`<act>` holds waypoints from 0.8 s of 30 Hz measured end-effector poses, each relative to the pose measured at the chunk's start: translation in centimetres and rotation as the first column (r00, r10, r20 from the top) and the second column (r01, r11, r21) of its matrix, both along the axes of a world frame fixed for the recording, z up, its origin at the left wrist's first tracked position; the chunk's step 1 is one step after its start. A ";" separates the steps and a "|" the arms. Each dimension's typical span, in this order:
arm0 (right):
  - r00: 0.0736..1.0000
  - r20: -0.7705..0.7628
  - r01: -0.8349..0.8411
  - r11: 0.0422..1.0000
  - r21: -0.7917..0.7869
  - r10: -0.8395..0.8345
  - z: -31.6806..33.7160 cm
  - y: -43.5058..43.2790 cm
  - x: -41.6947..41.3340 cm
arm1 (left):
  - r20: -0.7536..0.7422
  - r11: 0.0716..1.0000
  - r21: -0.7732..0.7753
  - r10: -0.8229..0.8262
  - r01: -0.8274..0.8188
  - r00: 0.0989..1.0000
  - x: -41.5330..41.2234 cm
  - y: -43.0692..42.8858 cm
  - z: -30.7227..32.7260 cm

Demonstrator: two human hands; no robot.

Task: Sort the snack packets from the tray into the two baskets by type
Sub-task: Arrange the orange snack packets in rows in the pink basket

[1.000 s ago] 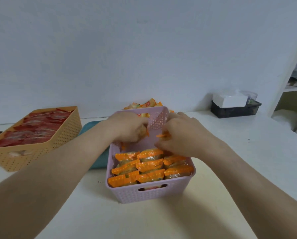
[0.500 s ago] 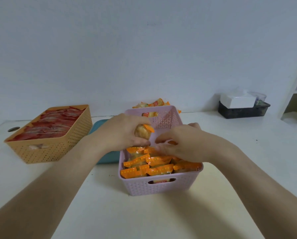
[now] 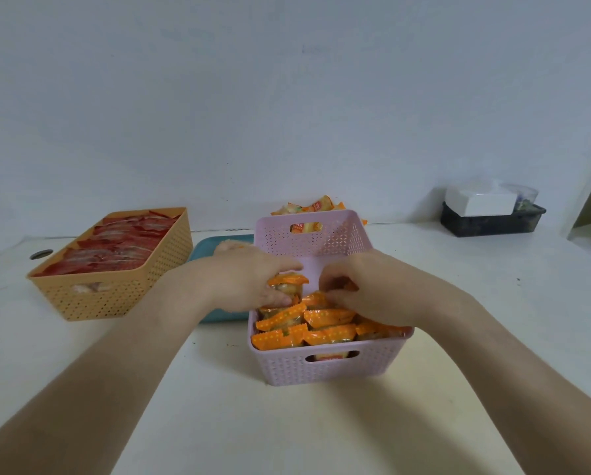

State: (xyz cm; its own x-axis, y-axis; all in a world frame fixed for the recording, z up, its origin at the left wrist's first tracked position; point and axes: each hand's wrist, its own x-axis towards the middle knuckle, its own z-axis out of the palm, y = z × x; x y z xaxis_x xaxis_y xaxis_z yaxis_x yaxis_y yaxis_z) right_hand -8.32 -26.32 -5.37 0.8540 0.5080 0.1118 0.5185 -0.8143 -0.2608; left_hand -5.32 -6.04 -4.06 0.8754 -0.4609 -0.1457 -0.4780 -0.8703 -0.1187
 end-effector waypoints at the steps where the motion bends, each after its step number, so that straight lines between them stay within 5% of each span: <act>1: 1.000 -0.022 0.000 1.000 -0.016 0.000 0.1 0.0 0.0 | -0.009 1.000 0.000 -0.006 0.006 1.000 -0.1 0.1 0.1; 11: 0.968 -0.250 -0.040 0.982 -0.184 -0.007 1.4 -0.3 -0.5 | 0.169 0.950 -0.301 -0.035 0.085 0.985 -1.4 0.5 -1.8; 15: 0.941 -0.338 -0.078 0.991 -0.111 0.036 1.7 -0.6 -0.7 | 0.040 0.897 -0.437 -0.047 0.060 0.998 -2.0 0.7 -2.1; 18: 0.951 -0.298 -0.109 0.992 -0.070 0.083 1.7 -0.9 -1.1 | 0.044 0.918 -0.378 -0.115 0.123 0.992 -2.1 1.1 -2.4; 22: 0.974 -0.210 -0.037 0.968 0.247 0.091 2.3 -2.6 -0.5 | 0.113 0.875 -0.469 -0.076 0.121 0.991 -1.6 2.3 -2.5; 24: 0.974 -0.208 0.047 0.826 0.562 0.086 3.0 -3.8 0.5 | 0.158 0.773 -0.618 -0.057 0.144 0.986 -0.8 3.1 -2.0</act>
State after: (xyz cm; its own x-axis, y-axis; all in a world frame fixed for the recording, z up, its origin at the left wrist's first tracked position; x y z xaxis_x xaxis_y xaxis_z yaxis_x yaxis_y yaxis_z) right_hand -7.83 -30.09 -2.33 0.8808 0.4305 0.1971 0.4091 -0.4823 -0.7746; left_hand -6.15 -2.92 -6.02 0.8094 -0.4983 0.3108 -0.5859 -0.7208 0.3704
